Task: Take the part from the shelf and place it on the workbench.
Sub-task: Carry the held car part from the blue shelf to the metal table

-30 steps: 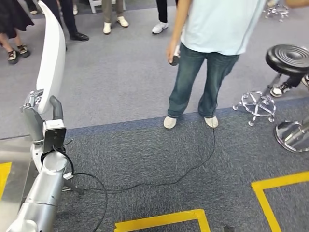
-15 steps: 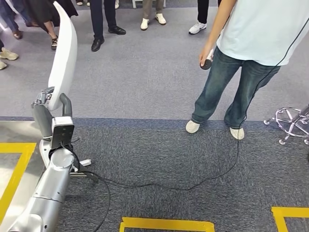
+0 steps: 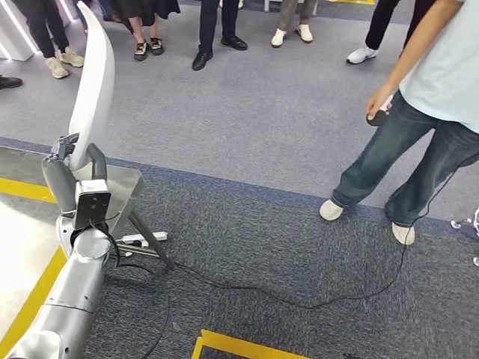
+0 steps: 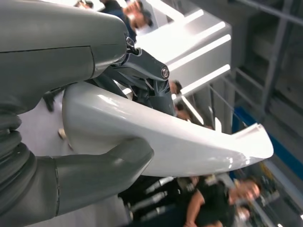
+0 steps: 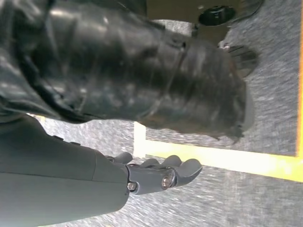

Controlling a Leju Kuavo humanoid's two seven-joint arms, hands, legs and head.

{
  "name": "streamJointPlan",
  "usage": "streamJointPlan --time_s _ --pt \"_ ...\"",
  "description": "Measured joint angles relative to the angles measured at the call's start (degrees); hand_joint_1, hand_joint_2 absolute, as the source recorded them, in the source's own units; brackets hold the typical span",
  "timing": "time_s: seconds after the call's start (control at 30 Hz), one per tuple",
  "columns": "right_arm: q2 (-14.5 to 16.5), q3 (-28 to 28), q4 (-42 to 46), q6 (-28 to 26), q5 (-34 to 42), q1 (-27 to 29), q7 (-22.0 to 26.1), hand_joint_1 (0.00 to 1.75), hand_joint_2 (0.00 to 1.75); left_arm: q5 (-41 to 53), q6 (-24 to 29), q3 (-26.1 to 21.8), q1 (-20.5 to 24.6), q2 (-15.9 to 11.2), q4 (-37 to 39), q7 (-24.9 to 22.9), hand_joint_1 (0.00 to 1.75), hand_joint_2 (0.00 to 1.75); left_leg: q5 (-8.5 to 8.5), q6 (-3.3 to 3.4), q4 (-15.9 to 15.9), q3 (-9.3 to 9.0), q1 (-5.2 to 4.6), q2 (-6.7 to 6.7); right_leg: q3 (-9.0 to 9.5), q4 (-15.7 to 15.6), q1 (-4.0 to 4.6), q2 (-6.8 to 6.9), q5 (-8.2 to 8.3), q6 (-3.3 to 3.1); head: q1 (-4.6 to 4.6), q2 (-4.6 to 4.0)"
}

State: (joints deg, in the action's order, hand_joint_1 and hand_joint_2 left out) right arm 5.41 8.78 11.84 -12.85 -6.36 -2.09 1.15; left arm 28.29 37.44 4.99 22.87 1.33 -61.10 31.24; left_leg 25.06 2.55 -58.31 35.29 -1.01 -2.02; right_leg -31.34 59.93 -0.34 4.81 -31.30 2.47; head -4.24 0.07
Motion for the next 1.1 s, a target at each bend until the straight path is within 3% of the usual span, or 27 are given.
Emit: streamJointPlan --time_s 0.07,0.13,0.17,0.2,0.23,0.3,0.37,0.43,0.5,0.57,0.6,0.67,0.7,0.73,0.8,0.87,0.93,0.97,1.03,1.1 --pt "0.0 0.0 0.0 0.0 0.0 0.1 0.0 0.00 0.00 0.0 0.0 0.0 0.2 0.2 0.0 0.0 1.75 1.75 -0.17 0.40 0.3 -0.28 0.37 1.41 -2.98 5.9 -0.22 -3.70 -2.75 0.35 0.25 0.00" --pt "0.0 0.0 0.0 0.0 0.0 0.3 0.0 0.00 0.00 0.0 0.0 0.1 0.2 0.4 0.2 0.0 1.75 1.75 -0.14 0.59 0.3 -0.28 0.45 3.03 -7.10 12.8 -0.30 -4.65 -4.76 0.58 0.39 0.00" --pt "0.0 -0.1 0.0 0.0 0.0 0.3 0.0 0.00 0.00 0.0 0.0 0.2 0.1 0.4 0.3 0.0 1.75 1.75 -0.11 0.58 0.2 -0.31 0.49 3.93 -8.39 14.1 -0.34 -4.73 -4.32 0.71 0.40 0.00" --pt "0.0 -0.1 -0.1 0.0 0.0 0.4 0.0 0.00 0.00 0.0 0.0 0.2 0.0 0.4 0.4 0.0 1.75 1.75 -0.05 0.51 0.2 -0.35 0.57 4.83 -8.72 13.4 -0.39 -4.79 -2.84 0.81 0.44 0.00" --pt "0.0 -0.1 -0.1 0.0 0.0 0.4 0.0 0.00 0.00 0.0 0.0 0.2 0.0 0.4 0.4 0.0 1.75 1.75 0.06 0.35 0.0 -0.40 0.69 5.73 -8.03 10.6 -0.49 -5.10 -0.50 0.89 0.45 0.00" --pt "-0.1 -0.2 -0.1 0.0 0.0 0.4 0.0 0.00 0.00 0.0 0.0 0.2 0.0 0.4 0.5 0.0 1.75 1.75 0.46 -0.25 -0.5 -0.24 0.89 7.31 -5.23 3.4 -0.97 -7.56 3.38 1.03 0.46 0.00" --pt "-0.1 -0.2 -0.2 0.0 0.0 0.3 0.0 0.00 0.00 0.0 0.0 0.2 0.0 0.4 0.5 0.0 1.75 1.75 0.63 -1.01 -1.1 0.32 1.08 8.65 -3.39 -0.3 -1.22 -9.69 4.07 0.76 0.46 0.00" --pt "-0.1 -0.3 -0.2 -0.1 -0.1 0.2 0.0 0.00 0.00 0.0 0.0 0.2 -0.1 0.2 0.5 0.1 1.75 1.75 0.46 -1.72 -1.1 0.77 1.32 9.88 -2.91 -0.7 -1.11 -9.07 3.71 0.05 0.47 0.00" --pt "-0.1 -0.3 -0.2 -0.4 -0.2 0.1 0.1 0.00 0.00 0.0 0.0 0.2 -0.1 0.0 0.5 0.1 1.75 1.75 1.23 -2.36 -2.3 1.40 1.24 8.10 -2.46 -1.1 -1.17 -7.64 3.77 -0.72 0.26 0.00" --pt "-0.1 -0.3 -0.2 -0.6 -0.4 0.2 0.1 0.00 0.00 0.0 0.0 0.3 0.1 0.0 0.6 0.2 1.75 1.75 3.90 -2.90 -7.4 3.72 1.14 4.38 -2.03 -1.4 -1.14 -6.06 3.66 -1.36 -0.11 0.00" --pt "-0.1 -0.3 -0.2 -0.7 -0.4 0.3 0.1 0.00 0.00 0.0 0.0 0.3 0.1 0.0 0.6 0.2 1.75 1.75 5.48 -3.11 -11.1 5.50 1.24 3.30 -1.90 -1.4 -1.08 -5.26 3.51 -1.56 -0.27 0.00" --pt "-0.1 -0.3 -0.2 -0.7 -0.5 0.4 0.1 0.00 0.00 0.1 0.0 0.3 0.0 0.0 0.8 0.2 1.75 1.75 6.70 -3.37 -16.1 8.05 1.45 2.63 -1.62 -1.4 -1.03 -3.61 3.18 -1.64 -0.30 0.00" --pt "-0.1 -0.3 -0.2 -0.7 -0.6 0.4 0.1 0.00 0.00 0.2 0.0 0.3 -0.1 0.0 0.9 0.2 1.75 1.75 5.80 -3.39 -15.7 7.99 1.51 2.48 -1.42 -1.4 -1.02 -2.78 2.99 -1.58 -0.30 0.00" --pt "-0.1 -0.3 -0.2 -0.7 -0.7 0.3 0.1 0.00 0.00 0.3 0.0 0.3 -0.1 0.0 0.9 0.2 1.75 1.75 4.02 -3.31 -13.3 6.81 1.52 2.14 -1.12 -1.4 -1.02 -2.00 2.77 -1.47 -0.30 0.00" --pt "-0.1 -0.3 -0.2 -0.7 -0.9 0.3 0.2 0.00 0.00 0.5 0.0 0.3 0.0 0.0 1.0 0.2 1.75 1.75 0.69 -2.89 -5.8 2.99 1.10 0.07 -0.45 -1.4 -0.88 -0.58 2.26 -1.09 -0.29 -0.01" --pt "-0.1 -0.4 -0.2 -0.8 -1.0 0.2 0.4 0.00 0.00 0.6 0.0 0.3 0.1 0.1 1.0 0.3 1.75 1.75 -0.01 -2.21 -1.7 0.94 0.46 -1.67 0.00 -1.4 -0.56 0.66 1.81 -0.52 -0.31 -0.01" --pt "-0.1 -0.4 -0.2 -0.8 -1.1 0.1 0.6 0.00 0.00 0.7 0.0 0.2 0.1 0.1 1.0 0.4 1.75 1.75 0.35 -1.51 -1.2 0.92 0.22 -0.96 0.44 -1.6 -0.37 2.00 1.51 0.15 -0.33 0.00" --pt "-0.1 -0.4 -0.2 -0.8 -1.1 0.0 0.6 0.00 0.00 0.7 0.0 0.2 0.1 0.1 0.9 0.4 1.75 1.75 0.29 -1.19 -0.9 0.79 0.35 -0.27 0.57 -1.6 -0.42 1.93 1.22 0.50 -0.27 0.00" --pt "-0.1 -0.4 -0.2 -0.8 -1.2 0.0 0.8 0.00 0.00 0.8 0.0 0.1 0.2 0.1 0.9 0.3 1.75 1.75 0.12 -0.43 -0.6 0.45 0.75 1.02 -0.53 0.9 -0.63 -0.70 -0.45 0.99 -0.10 0.00" --pt "-0.1 -0.4 -0.2 -0.9 -1.4 0.1 0.8 0.00 0.00 1.0 0.0 0.1 0.3 0.4 0.9 0.3 1.75 1.75 0.11 0.13 -0.4 0.33 0.95 2.35 -4.23 7.7 -0.77 -3.93 -3.55 1.18 0.23 0.00"
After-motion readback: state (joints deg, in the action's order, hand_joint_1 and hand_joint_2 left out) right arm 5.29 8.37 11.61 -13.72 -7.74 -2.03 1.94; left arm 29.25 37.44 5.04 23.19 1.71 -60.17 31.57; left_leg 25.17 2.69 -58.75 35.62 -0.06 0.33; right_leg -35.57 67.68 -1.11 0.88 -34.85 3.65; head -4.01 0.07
